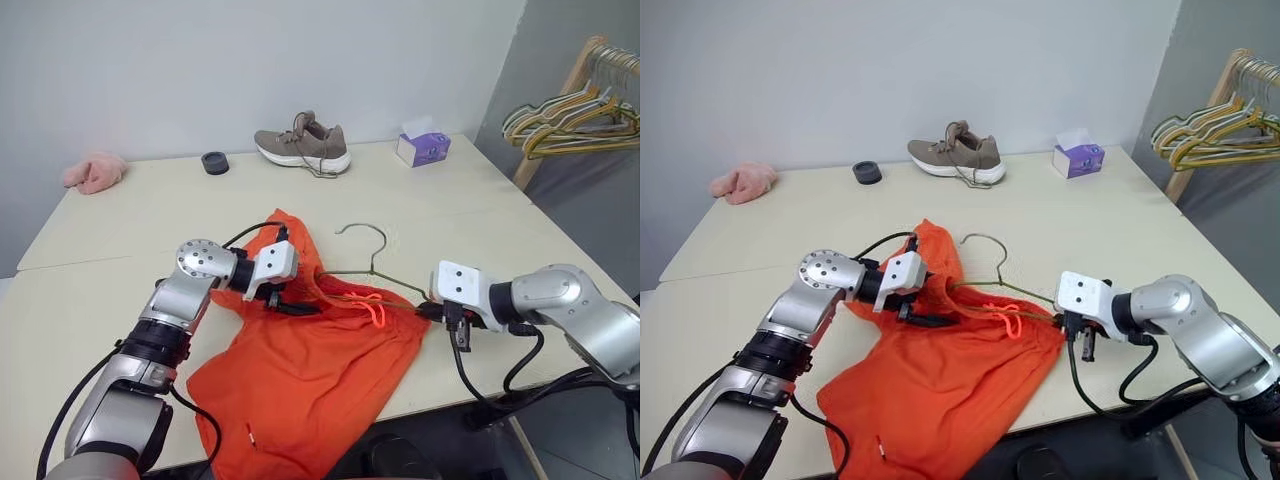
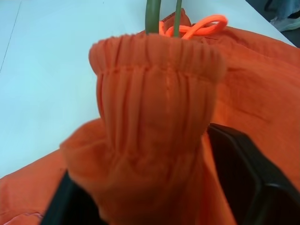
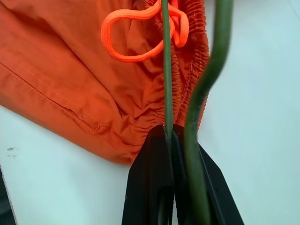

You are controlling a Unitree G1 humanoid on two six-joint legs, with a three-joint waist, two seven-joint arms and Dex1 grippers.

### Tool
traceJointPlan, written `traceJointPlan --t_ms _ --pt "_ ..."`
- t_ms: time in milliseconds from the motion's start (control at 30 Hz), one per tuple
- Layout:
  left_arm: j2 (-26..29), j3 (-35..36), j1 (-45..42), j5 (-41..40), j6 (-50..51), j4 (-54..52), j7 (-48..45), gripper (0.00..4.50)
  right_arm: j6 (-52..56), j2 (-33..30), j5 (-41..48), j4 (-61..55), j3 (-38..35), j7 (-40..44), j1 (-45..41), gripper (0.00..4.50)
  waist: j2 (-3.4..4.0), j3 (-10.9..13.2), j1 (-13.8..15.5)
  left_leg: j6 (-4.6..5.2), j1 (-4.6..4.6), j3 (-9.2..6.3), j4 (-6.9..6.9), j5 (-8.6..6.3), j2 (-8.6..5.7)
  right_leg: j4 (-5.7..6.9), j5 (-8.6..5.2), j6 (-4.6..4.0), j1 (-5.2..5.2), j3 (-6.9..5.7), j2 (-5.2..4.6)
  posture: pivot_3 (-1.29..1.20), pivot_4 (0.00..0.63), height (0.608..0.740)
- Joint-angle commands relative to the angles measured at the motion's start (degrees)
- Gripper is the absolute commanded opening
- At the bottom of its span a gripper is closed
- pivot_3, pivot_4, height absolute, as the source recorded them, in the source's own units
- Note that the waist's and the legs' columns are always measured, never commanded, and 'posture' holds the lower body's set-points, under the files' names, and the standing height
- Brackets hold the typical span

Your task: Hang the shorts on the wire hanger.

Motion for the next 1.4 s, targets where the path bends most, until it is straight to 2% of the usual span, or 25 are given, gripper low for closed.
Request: traceJointPlan --t_ms 33,233,333,467,667,800,900,1000,1100,1233,1400 --pt "-0.5 0.4 0.1 -0.5 -1.4 0.1 -0.7 1.77 -1.5 0.4 -0.1 -2.3 -1.8 1.1 -2.2 0.00 0.00 0.0 -0.1 0.00 0.00 0.00 0.00 0.00 0.00 0.00 0.00 0.00 0.00 0.00 0.00 -0.29 0.001 0.740" --pt "-0.7 0.6 0.3 -0.5 -1.9 1.3 -1.5 0.01 -7.0 -0.2 -3.0 -0.9 -0.8 3.0 -1.8 0.00 0.01 0.0 -0.3 0.00 0.00 0.00 0.00 0.00 -0.01 0.01 0.00 0.00 0.00 0.00 -0.01 -0.29 0.001 0.740" --pt "-0.8 0.8 0.3 -0.5 -2.0 1.8 -1.9 0.01 -8.6 -0.7 -4.0 0.3 -0.9 4.3 -1.4 0.00 0.01 0.0 -0.3 0.00 0.00 0.00 0.01 0.00 -0.01 0.03 0.00 0.00 0.00 0.00 -0.01 -0.29 0.003 0.740" --pt "-0.9 1.0 0.2 -0.4 -2.0 2.3 -1.9 0.00 -11.3 -2.2 -6.2 2.0 -1.8 5.0 -0.1 0.99 0.01 0.0 -0.3 0.00 0.00 0.00 0.02 0.00 -0.01 0.03 0.00 0.00 0.01 -0.01 -0.01 -0.29 0.002 0.740" --pt "-0.8 1.7 0.3 -0.5 -1.7 2.9 -0.8 0.00 -13.2 -7.4 -8.3 9.8 -8.3 3.6 5.3 3.13 -0.01 0.0 -0.1 0.01 0.00 0.01 0.03 0.00 -0.06 0.02 0.00 0.00 0.03 -0.01 -0.05 -0.29 0.002 0.740" --pt "-0.9 2.8 0.4 -1.5 0.1 2.2 0.5 0.00 -4.7 -4.8 -2.5 9.2 -14.7 1.7 10.9 4.47 -0.05 -0.1 -0.4 0.01 0.03 -0.01 0.04 0.00 -0.02 0.07 0.00 0.00 0.05 -0.01 -0.05 -0.29 0.002 0.740" --pt "-0.9 3.2 0.3 -1.7 1.0 1.6 0.8 0.00 4.0 -0.4 2.9 6.0 -17.7 -0.1 13.5 4.47 -0.04 -0.1 -0.6 0.01 0.07 -0.04 0.04 0.00 0.02 0.16 0.00 0.00 0.06 -0.01 0.03 -0.29 0.004 0.740" --pt "-0.8 3.4 0.2 -1.8 1.8 1.0 1.1 0.00 18.3 10.9 9.3 3.3 -21.9 -7.8 14.5 4.47 -0.09 -0.2 -0.9 0.00 0.12 -0.03 0.07 0.01 0.00 0.31 0.00 0.00 0.07 0.01 0.04 -0.29 0.004 0.740" --pt "-0.9 3.6 0.0 -2.1 2.8 0.2 1.4 0.00 26.2 17.1 12.4 1.3 -23.9 -11.9 15.6 4.47 -0.07 -0.2 -0.7 -0.01 0.14 -0.04 0.11 0.02 -0.04 0.48 0.00 0.00 0.05 0.02 0.04 -0.29 0.004 0.740" --pt "-0.9 3.6 -0.1 -2.3 3.7 -0.5 1.8 0.00 32.1 22.7 15.2 0.1 -24.8 -16.2 16.2 4.47 -0.07 -0.2 -0.4 0.00 0.15 -0.02 0.13 0.03 -0.08 0.52 0.00 0.01 0.04 0.03 0.04 -0.29 0.002 0.740" --pt "-1.3 3.5 -0.5 -2.5 4.8 -1.5 2.6 0.00 33.9 31.0 15.7 2.5 -23.5 -21.9 15.0 4.47 -0.06 -0.2 -0.6 0.01 0.13 -0.03 0.11 0.03 -0.03 0.54 0.00 0.01 -0.03 0.03 0.08 -0.29 0.000 0.740"
